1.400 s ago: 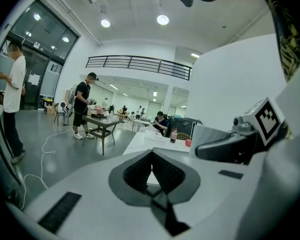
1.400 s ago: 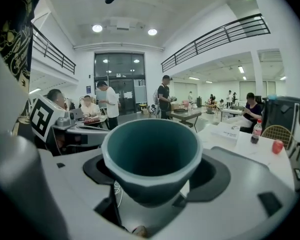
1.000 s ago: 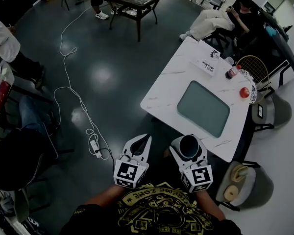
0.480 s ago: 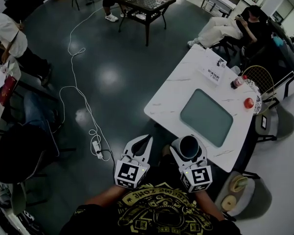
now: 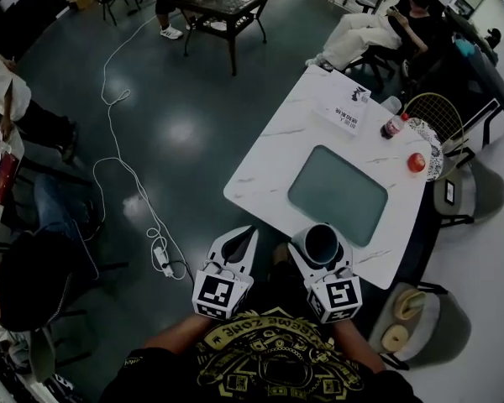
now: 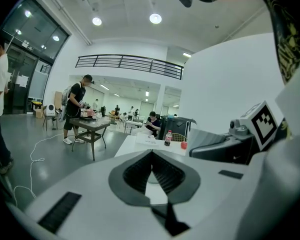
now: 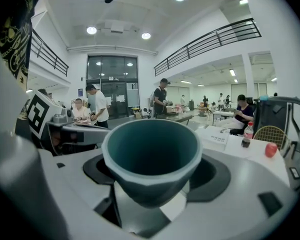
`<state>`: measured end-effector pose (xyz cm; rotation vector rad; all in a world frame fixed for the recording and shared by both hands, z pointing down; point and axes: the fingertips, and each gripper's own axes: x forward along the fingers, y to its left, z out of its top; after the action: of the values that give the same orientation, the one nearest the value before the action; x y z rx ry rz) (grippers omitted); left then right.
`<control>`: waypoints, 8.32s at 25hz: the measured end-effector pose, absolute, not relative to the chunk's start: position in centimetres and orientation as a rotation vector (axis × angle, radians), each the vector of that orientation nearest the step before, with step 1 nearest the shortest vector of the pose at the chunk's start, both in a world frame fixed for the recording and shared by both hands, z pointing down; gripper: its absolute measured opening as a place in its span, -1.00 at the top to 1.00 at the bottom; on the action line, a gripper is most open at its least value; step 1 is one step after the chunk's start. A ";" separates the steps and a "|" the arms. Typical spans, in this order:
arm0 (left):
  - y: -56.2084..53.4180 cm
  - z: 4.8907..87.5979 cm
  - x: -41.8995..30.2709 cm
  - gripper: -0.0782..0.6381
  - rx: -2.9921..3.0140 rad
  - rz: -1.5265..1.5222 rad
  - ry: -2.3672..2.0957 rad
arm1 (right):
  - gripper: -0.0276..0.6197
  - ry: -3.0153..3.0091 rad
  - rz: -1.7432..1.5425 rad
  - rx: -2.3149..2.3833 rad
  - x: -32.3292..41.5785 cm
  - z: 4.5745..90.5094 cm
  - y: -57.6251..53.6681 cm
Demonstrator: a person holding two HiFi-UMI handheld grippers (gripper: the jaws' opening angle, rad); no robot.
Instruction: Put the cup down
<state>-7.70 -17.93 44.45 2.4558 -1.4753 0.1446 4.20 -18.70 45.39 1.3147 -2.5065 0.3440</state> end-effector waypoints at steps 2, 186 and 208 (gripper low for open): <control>-18.8 44.4 -6.4 0.75 2.473 0.151 -1.454 | -0.24 -2.503 0.347 1.337 5.6 45.5 -19.4; -2.6 47.8 14.1 0.75 2.543 0.286 -1.105 | 0.89 -2.357 0.403 1.550 23.0 49.3 1.4; 1.8 49.8 15.6 0.75 2.524 0.296 -1.175 | 0.90 -2.393 0.420 1.462 24.6 51.6 5.2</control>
<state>15.56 1.80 49.82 2.5241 -1.1746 0.2964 24.64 5.22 51.61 1.4624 -2.3932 0.4202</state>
